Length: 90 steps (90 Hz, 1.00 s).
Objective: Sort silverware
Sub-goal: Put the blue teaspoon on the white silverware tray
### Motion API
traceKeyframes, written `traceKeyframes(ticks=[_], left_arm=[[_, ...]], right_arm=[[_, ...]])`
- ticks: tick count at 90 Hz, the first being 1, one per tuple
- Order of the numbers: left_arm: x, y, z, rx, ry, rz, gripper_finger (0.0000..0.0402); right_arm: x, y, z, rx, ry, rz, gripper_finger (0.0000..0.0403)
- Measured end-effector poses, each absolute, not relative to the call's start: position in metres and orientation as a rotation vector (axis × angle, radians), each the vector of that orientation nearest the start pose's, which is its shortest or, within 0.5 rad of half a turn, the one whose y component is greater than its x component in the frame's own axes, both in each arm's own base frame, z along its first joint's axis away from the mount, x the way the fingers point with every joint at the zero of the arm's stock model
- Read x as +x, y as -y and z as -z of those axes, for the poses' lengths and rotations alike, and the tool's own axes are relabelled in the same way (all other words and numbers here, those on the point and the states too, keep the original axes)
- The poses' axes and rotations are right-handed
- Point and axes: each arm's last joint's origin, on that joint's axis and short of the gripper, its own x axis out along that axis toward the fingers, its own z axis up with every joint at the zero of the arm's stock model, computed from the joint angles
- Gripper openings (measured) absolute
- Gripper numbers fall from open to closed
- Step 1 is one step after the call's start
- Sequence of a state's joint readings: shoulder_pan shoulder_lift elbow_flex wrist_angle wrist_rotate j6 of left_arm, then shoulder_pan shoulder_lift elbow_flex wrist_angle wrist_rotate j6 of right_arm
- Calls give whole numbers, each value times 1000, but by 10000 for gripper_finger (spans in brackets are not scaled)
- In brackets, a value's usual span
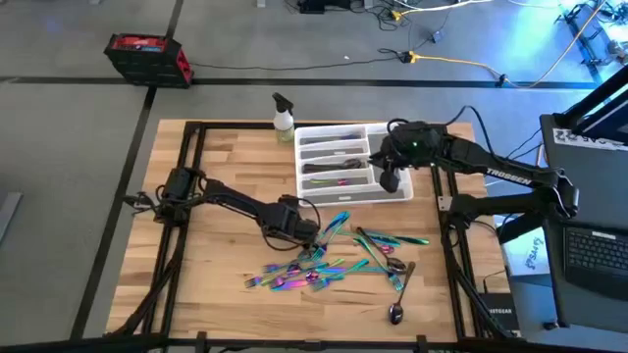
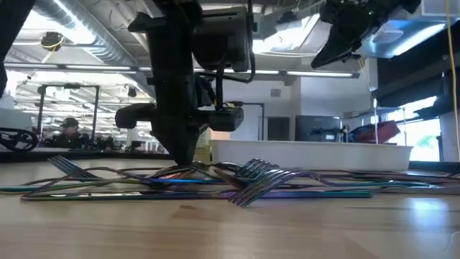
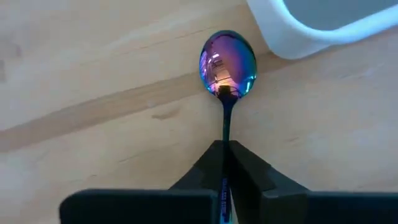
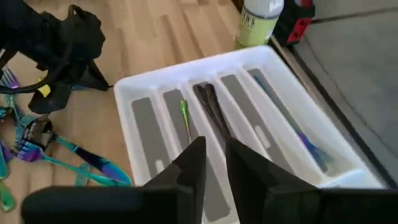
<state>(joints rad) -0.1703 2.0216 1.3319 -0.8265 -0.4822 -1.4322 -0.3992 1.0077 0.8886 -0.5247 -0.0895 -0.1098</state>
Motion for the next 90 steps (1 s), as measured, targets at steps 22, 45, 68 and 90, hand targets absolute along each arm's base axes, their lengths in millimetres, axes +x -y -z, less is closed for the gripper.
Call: traceKeyframes(ticks=[22,45,68,90], left_arm=[[364,48,-139,-601,-982,-1099,1],[366,47,-142,-566,-1019,-1058,1],[372,43,-155,-474,-1060,-1009,0],[373,30,-180,-443,-995,-992,0]], right_arm=[[195,79,-304,34,-581,269,46],[195,80,-303,34,-588,268,46],[196,80,-303,33,-587,269,46],[196,80,-303,114,-576,296,46]])
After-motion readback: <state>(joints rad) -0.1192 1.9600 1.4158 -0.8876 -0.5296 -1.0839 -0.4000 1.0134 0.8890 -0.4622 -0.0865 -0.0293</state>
